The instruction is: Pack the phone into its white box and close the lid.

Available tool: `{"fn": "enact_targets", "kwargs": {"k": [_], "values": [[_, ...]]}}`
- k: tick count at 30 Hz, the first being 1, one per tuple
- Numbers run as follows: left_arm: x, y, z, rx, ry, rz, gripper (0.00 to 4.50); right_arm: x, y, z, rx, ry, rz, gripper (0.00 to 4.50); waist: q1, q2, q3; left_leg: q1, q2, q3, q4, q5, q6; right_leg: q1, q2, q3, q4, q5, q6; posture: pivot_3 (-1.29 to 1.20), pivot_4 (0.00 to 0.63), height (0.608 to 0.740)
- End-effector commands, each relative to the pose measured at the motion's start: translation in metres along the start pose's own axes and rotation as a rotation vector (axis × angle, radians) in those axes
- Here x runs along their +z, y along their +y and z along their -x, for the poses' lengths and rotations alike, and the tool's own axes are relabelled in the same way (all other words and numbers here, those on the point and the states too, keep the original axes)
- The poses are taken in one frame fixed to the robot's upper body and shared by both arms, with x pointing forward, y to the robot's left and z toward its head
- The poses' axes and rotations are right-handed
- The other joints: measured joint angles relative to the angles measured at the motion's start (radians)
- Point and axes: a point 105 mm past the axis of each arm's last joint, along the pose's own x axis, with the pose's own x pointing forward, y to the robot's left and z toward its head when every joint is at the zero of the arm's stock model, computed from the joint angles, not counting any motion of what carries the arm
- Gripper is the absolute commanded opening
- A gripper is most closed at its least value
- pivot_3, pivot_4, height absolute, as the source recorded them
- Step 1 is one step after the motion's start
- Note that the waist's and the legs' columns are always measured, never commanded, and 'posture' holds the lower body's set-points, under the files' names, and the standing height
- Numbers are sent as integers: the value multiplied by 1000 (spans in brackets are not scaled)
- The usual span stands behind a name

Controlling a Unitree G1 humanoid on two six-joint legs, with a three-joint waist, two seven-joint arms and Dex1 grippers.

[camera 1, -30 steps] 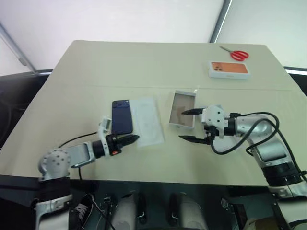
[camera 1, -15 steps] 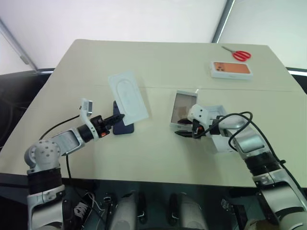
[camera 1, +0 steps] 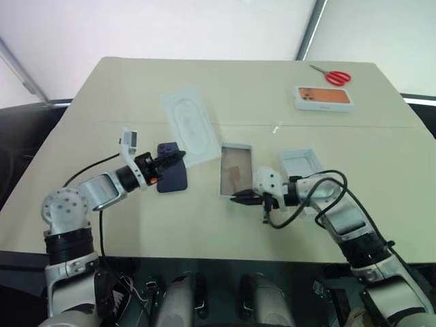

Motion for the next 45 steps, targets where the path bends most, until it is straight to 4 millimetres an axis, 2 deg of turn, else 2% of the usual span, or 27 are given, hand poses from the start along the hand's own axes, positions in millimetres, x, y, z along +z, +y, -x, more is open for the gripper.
{"fn": "enact_targets", "kwargs": {"k": [1,4,7,8,12,16,18,21,27,38,41,45], "values": [[6,-11,-2,-42,-9,-1,0,13,-4,-4,-17,-37,-13,22,0,0,0,0,0,0,0,0,0,0,0,0,0,0,0,0,150,738],[-8,-12,-7,-52,39,17,0,18,-11,-3,-42,-61,-71,953,1,0,0,0,0,0,0,0,0,0,0,0,0,0,0,0,150,738],[-19,-13,-10,-51,73,21,0,26,-14,2,-54,-95,-93,2432,1,0,0,0,0,0,0,0,0,0,0,0,0,0,0,0,150,738],[-24,-13,-11,-55,93,18,0,28,-13,10,-36,-101,-118,2939,1,0,0,0,0,0,0,0,0,0,0,0,0,0,0,0,150,738],[-34,-13,-11,-57,136,19,0,25,-23,44,-92,-79,-110,2939,4,0,0,0,0,0,0,0,-1,0,0,0,0,0,0,0,150,738],[-42,-13,-25,-67,168,48,0,-4,-42,103,-259,34,-126,2939,17,-1,0,0,-1,0,0,-1,-2,0,-1,0,-1,0,0,0,150,738],[-49,-11,-30,-60,197,59,0,-13,-45,113,-296,74,-117,2939,21,-1,0,0,-1,0,0,-1,-2,0,-1,0,-1,0,0,0,150,738],[-57,-7,-36,-57,241,67,0,-12,-50,115,-333,51,-123,2939,16,0,0,0,0,0,0,-1,-1,0,-1,0,-1,0,0,0,150,738],[-66,-8,-46,-70,327,63,0,-8,-49,103,-350,19,-99,2939,19,0,0,0,0,0,0,0,0,0,1,0,0,0,0,0,150,738],[-70,-10,-55,-105,374,65,0,-5,-51,101,-387,7,-70,2939,23,0,0,0,0,0,0,0,0,0,-1,0,0,0,0,0,150,738],[-69,-10,-57,-111,377,63,879,-6,-51,100,-391,9,-65,2986,22,0,0,0,0,0,0,0,0,0,-1,0,0,0,0,0,150,738],[-69,-8,-55,-101,390,63,2841,-2,-53,96,-391,-2,-56,2986,23,0,0,0,0,0,0,0,0,0,-1,0,0,0,0,0,150,738]]}}
